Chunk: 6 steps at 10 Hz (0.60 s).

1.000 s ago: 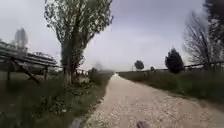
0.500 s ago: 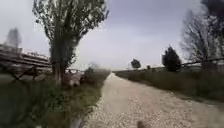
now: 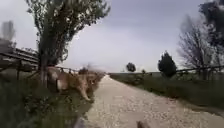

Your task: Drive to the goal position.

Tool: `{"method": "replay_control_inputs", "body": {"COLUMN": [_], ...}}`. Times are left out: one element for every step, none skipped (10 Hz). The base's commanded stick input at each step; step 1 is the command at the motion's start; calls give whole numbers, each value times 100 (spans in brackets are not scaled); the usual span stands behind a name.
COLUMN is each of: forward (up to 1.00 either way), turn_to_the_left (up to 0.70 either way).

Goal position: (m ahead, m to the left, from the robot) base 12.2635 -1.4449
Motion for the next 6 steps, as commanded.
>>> {"method": "replay_control_inputs", "body": {"forward": [96, 95, 92, 42, 0, 0], "turn_to_the_left": [0, -35, 0, 0, 0, 0]}}
